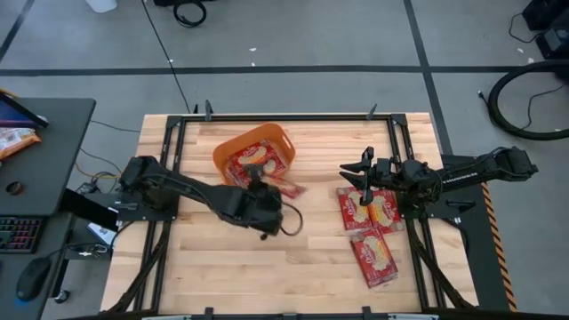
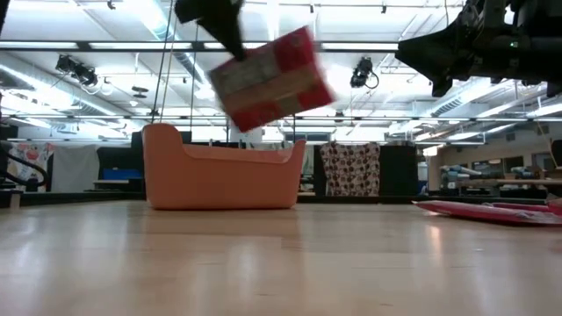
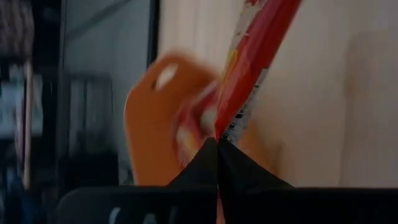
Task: Sort popcorn bags into baskets
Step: Put the red popcorn bag into the orange bin
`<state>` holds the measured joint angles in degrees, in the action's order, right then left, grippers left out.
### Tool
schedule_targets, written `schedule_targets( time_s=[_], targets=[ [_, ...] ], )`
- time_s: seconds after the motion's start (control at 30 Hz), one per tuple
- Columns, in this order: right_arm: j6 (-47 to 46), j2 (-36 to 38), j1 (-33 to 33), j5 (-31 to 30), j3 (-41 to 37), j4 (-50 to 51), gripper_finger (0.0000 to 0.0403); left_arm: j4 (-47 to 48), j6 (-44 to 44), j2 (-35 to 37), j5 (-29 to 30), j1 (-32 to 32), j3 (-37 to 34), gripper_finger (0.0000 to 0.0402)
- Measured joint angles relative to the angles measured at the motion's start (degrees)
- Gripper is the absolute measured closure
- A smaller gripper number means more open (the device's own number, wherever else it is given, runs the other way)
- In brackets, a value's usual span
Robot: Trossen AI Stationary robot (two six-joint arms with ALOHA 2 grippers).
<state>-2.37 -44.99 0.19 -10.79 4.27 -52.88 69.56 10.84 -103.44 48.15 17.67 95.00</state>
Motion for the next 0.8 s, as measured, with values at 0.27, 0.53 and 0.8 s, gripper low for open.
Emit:
schedule_targets(
  time_s=[0.27, 0.53, 0.8],
  targets=[
    [0.00, 0.00, 0.01, 0.00, 0.00, -0.15, 0.0295, 18.02, 17.92, 0.97, -1.50, -8.12, -2.41, 0.0401],
    [0.00, 0.00, 0.01, 0.04, 0.00, -0.15, 0.0296, 4.92, 5.68, 0.92, -8.24, -20.77, -12.47, 0.0395],
    [-0.01, 0.00, -0.01, 0.02, 0.00, -0.15, 0.0295, -5.46, -2.01, 0.99, -16.95, -26.16, -17.10, 0.0287]
  ],
)
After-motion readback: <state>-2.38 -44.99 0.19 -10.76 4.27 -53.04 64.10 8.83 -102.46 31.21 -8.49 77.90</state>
